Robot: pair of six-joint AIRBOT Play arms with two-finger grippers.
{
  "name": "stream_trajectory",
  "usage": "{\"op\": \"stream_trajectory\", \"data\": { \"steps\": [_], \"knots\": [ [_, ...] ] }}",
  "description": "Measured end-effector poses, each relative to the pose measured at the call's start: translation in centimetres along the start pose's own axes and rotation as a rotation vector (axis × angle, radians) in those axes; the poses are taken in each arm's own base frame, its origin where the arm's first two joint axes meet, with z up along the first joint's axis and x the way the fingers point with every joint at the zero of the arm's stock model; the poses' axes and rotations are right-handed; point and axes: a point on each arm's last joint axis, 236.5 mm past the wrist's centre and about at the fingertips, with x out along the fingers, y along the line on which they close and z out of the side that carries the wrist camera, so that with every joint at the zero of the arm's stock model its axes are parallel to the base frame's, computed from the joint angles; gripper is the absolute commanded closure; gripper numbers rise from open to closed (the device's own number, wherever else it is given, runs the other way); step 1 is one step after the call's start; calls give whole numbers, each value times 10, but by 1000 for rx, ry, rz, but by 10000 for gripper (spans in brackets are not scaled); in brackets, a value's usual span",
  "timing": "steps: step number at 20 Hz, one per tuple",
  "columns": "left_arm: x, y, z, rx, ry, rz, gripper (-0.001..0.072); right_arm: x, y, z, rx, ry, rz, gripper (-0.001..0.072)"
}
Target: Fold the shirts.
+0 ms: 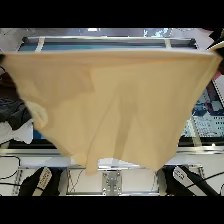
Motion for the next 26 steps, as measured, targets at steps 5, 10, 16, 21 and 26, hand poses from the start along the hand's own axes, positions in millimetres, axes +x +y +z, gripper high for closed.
{"op": "stream_trajectory", "data": {
  "steps": [5, 10, 16, 21, 26],
  "knots": [
    [119, 88, -76, -45, 225, 144, 696, 129, -49, -91, 153, 333, 77, 706],
    [208, 164, -124, -85, 292, 263, 695, 220, -103, -142, 256, 403, 1, 706],
    [247, 181, -160, -5, 367, 285, 696, 266, -132, -165, 287, 394, -56, 705],
    [240, 200, -197, 95, 505, 394, 696, 287, -125, -209, 319, 501, -29, 706],
    [231, 216, -228, 118, 614, 460, 694, 301, -118, -253, 319, 608, -32, 706]
  ]
}}
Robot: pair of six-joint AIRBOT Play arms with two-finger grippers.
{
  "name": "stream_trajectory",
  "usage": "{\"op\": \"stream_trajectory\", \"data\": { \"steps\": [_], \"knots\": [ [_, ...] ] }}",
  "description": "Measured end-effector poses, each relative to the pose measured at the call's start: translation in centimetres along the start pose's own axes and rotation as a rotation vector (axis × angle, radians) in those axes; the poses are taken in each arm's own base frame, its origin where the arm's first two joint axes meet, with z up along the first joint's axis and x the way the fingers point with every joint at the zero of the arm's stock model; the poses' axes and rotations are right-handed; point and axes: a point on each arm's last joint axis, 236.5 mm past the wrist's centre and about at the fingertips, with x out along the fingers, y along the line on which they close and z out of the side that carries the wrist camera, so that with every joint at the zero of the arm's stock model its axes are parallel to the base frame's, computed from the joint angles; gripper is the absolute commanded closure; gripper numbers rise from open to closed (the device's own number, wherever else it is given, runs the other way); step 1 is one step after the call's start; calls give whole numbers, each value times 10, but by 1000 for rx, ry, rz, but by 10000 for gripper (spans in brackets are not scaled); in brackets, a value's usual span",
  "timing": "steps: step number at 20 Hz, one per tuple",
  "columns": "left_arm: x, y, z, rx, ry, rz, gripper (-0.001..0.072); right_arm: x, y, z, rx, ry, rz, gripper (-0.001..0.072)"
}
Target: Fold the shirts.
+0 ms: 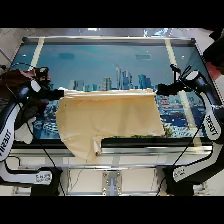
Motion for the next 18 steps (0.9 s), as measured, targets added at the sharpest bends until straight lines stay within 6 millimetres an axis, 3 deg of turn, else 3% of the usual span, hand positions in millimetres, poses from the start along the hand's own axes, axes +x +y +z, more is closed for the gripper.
{"op": "stream_trajectory", "data": {
  "steps": [6, 7, 8, 9, 10, 12, 14, 15, 16, 18],
  "knots": [
    [17, -6, -32, 38, 128, 3, 694, 14, -7, -13, 7, 47, -21, 698],
    [18, -6, -34, 41, 137, 3, 675, 15, -7, -16, 9, 62, -20, 658],
    [19, -7, -38, 44, 154, 2, 487, 16, -6, -18, 10, 70, -18, 562],
    [18, -7, -41, 50, 168, 4, 227, 15, -7, -21, 8, 84, -21, 541],
    [17, -6, -45, 52, 185, 4, 191, 13, -5, -25, 10, 103, -15, 541],
    [7, -8, -46, 50, 190, 0, 194, 0, 3, -26, 3, 120, -1, 534],
    [-18, -8, -36, 40, 148, -2, 194, -30, 9, -31, -15, 139, -2, 398],
    [-36, -5, -31, 32, 114, 2, 195, -47, 6, -32, -21, 134, -19, 364],
    [-54, -3, -30, 16, 87, 6, 195, -66, 3, -36, -20, 132, -34, 364],
    [-88, 5, -48, -54, 52, 15, 215, -98, -3, -56, 6, 142, -50, 364]
  ]
}}
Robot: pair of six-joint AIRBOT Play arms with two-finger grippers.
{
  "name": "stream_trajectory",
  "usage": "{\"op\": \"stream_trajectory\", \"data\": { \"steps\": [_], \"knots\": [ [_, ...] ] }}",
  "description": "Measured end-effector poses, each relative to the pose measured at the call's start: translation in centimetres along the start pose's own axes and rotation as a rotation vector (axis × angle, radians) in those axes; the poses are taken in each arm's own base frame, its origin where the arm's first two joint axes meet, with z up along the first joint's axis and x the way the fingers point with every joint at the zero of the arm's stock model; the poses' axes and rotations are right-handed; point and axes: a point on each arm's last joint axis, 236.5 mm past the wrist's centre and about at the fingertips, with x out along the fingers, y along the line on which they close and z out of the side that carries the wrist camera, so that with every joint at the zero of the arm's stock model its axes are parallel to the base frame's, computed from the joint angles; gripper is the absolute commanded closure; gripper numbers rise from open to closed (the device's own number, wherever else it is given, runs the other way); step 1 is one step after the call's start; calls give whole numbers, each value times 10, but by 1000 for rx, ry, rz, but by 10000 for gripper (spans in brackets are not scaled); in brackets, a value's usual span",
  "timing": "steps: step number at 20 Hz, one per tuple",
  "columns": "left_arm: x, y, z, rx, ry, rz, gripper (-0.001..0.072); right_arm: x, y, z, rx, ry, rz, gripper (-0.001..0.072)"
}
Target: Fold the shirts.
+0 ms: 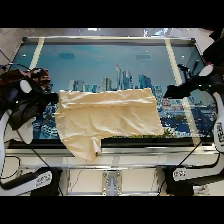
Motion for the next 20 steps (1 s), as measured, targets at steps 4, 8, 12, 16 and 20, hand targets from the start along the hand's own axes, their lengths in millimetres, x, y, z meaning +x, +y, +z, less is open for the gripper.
{"op": "stream_trajectory", "data": {
  "steps": [4, 8, 12, 16, 20],
  "knots": [
    [-30, -17, -90, -222, 22, -107, 222, -24, -15, -56, 100, -25, -14, 364],
    [-33, -49, -175, -347, 184, -218, 220, -38, -16, -70, 132, -112, -25, 364],
    [-31, -65, -223, -395, 351, -261, 220, -48, -10, -57, 131, -205, -5, 364],
    [-21, -72, -250, -420, 498, -284, 222, -54, -3, -46, 132, -263, 22, 364],
    [-7, -74, -259, -438, 574, -295, 227, -56, -1, -42, 134, -280, 32, 364]
  ]
}}
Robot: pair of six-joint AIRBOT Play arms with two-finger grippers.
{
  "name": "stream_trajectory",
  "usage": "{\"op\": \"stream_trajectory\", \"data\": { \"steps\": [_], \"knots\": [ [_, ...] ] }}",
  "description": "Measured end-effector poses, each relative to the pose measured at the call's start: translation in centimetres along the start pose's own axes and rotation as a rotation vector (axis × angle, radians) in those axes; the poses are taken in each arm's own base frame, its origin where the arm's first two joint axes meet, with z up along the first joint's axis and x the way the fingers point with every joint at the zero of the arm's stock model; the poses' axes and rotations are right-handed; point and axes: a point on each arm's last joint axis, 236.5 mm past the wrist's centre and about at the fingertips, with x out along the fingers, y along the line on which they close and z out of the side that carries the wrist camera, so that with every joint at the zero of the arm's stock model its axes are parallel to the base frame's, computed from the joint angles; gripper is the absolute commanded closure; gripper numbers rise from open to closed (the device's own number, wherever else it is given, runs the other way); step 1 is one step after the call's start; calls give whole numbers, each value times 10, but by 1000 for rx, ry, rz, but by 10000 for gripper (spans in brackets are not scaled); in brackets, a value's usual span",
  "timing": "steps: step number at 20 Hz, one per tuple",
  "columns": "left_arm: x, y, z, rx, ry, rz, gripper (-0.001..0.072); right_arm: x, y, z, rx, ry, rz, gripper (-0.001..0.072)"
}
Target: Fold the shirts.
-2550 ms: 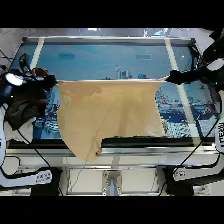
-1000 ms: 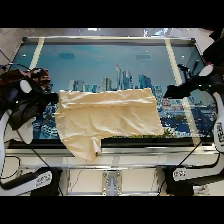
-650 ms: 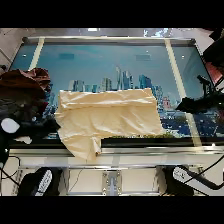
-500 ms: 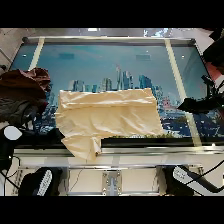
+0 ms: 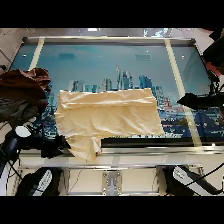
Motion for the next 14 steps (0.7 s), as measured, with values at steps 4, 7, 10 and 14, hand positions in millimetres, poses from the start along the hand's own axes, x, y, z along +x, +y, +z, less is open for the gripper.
{"op": "stream_trajectory", "data": {
  "steps": [4, 7, 10, 14],
  "knots": [
    [15, -3, 4, -12, 57, -29, 235, 0, 2, 2, 1, -8, 7, 365],
    [24, -5, 7, -13, 78, -31, 236, 0, 4, 2, 4, -11, 16, 364],
    [29, -5, 10, -2, 77, -24, 236, 0, 6, 3, 6, -14, 24, 365],
    [34, -6, 11, 13, 74, -19, 236, 0, 7, 4, 8, -15, 29, 365]
  ]
}}
